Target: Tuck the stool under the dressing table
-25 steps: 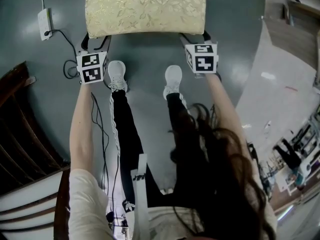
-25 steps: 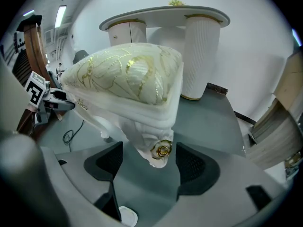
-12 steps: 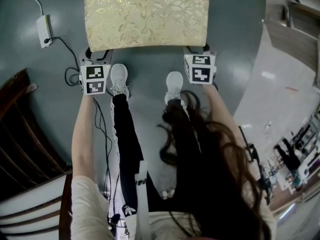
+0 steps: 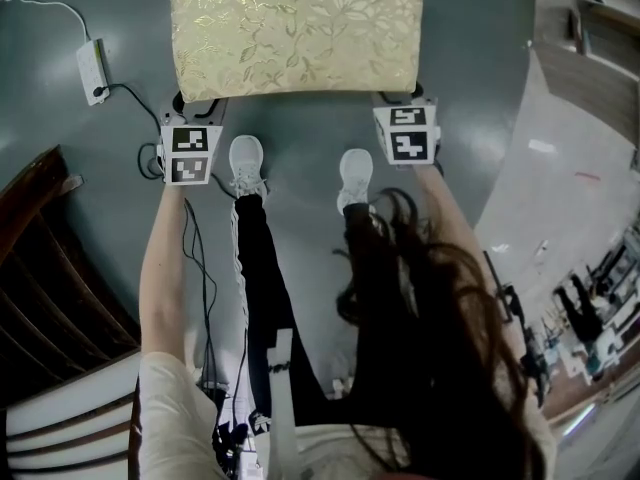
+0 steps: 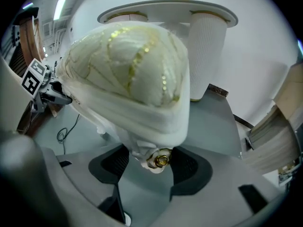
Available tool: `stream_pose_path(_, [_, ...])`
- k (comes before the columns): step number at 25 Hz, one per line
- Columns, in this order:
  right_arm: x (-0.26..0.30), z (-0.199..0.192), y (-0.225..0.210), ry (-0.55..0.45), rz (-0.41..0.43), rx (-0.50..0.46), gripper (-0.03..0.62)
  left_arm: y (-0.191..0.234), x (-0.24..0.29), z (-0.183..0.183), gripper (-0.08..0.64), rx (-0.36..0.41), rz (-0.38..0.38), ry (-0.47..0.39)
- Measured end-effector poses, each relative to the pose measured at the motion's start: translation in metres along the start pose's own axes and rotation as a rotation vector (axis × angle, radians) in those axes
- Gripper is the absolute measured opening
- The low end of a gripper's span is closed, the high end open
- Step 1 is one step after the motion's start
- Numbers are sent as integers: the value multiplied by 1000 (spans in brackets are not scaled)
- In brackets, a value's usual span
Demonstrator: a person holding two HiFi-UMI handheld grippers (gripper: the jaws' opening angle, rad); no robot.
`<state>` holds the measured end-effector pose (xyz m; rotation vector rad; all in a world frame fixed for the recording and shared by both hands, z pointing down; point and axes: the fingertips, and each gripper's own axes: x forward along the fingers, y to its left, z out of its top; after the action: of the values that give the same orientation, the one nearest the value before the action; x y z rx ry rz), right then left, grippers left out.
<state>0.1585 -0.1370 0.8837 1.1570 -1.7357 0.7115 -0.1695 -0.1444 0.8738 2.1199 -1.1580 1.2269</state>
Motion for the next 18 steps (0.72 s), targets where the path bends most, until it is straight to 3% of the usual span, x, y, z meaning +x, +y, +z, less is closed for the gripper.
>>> stream_pose_path(18, [-2,5,-2,24,-46,-39,262,1,3,-2,267,16,-29,-52])
